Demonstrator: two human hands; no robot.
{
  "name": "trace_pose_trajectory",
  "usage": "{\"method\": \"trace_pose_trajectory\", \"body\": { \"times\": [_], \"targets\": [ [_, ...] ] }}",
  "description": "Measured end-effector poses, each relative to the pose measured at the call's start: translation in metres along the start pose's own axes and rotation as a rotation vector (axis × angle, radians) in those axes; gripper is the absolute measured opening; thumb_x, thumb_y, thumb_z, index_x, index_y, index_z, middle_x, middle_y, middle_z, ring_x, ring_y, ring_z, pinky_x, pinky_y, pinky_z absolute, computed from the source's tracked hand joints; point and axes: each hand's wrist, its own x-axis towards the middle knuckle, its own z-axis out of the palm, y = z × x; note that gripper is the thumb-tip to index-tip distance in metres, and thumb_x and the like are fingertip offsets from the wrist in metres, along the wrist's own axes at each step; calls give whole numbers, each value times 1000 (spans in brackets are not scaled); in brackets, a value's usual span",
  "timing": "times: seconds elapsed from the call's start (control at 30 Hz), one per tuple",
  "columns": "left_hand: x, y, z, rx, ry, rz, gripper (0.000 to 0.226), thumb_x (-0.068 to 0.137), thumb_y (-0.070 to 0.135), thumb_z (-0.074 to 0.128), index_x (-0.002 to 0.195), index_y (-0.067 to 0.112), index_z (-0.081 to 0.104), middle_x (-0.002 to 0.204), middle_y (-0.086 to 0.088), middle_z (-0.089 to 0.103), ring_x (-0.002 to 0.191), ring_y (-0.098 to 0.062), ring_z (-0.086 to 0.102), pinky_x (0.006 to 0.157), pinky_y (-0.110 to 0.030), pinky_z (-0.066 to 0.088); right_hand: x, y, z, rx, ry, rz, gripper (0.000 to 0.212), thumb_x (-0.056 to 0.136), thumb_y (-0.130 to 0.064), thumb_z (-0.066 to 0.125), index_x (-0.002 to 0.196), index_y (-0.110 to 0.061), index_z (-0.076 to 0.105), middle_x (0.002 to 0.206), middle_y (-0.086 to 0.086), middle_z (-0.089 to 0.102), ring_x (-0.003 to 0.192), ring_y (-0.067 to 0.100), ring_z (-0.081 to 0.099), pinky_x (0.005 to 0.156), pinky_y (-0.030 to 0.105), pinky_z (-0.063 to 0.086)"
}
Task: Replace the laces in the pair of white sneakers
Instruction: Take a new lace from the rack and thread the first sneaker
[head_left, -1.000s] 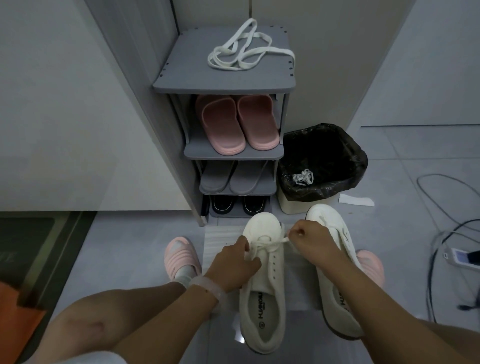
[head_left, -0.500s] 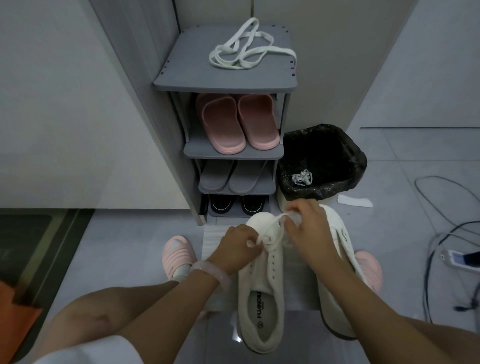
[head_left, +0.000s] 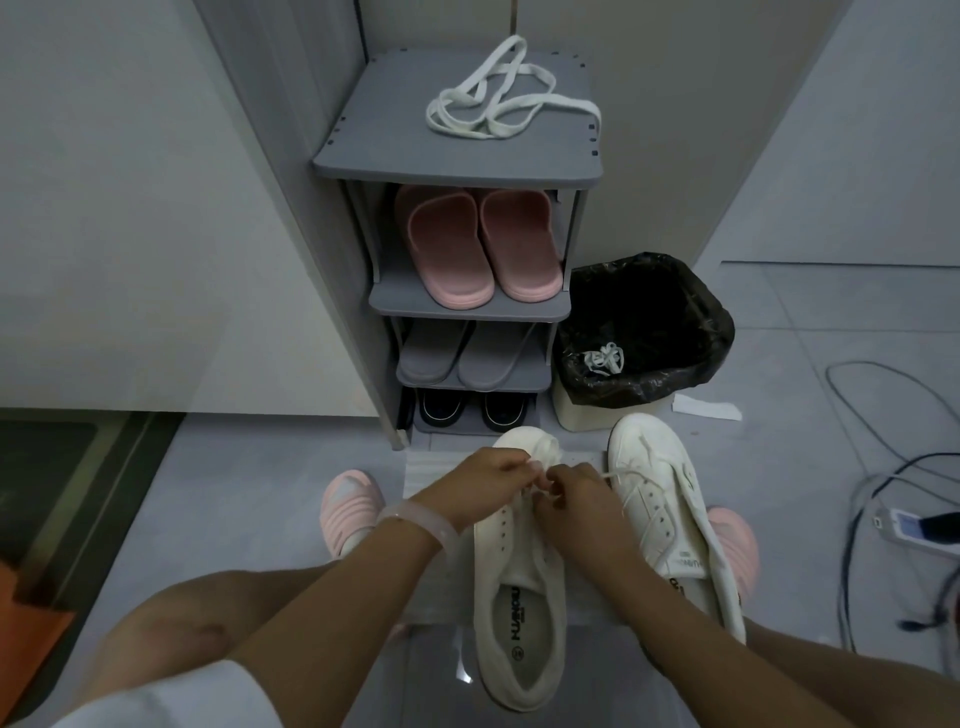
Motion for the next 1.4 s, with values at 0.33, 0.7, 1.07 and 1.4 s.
{"method": "trace_pose_trajectory", "body": {
  "times": [0.33,0.7,1.07,1.4],
  "targets": [
    [4,1,6,-12,-4,-181,44,98,47,29,103,19,63,109,-10,62,91,-17,53,83,-29,43,2,-5,-8,884,-61,314,8,91,-9,53,95,-3,55,91,16,63,83,23,61,79,34,51],
    [5,0,14,-51,93,-36,36,98,33,37,97,17,70,97,-3,66,77,1,55,64,-9,38,5,-5,-13,877,-70,396,23,91,-30,56,104,-12,57,93,10,68,82,19,66,77,34,56],
    [-2,8,8,-107,39,14,33,99,28,38,81,22,65,86,6,63,81,-3,56,71,-13,42,2,-11,-18,530,37,122,14,94,-19,50,84,-15,60,80,-2,63,77,13,61,71,24,48],
    [-12,37,-66,-633,536,31,27,95,11,45,69,11,54,61,-4,51,41,-3,53,55,-21,47,17,-7,-75,1661,175,304,21,92,-9,43,75,-7,55,58,0,59,52,7,57,59,18,51]
  ]
}}
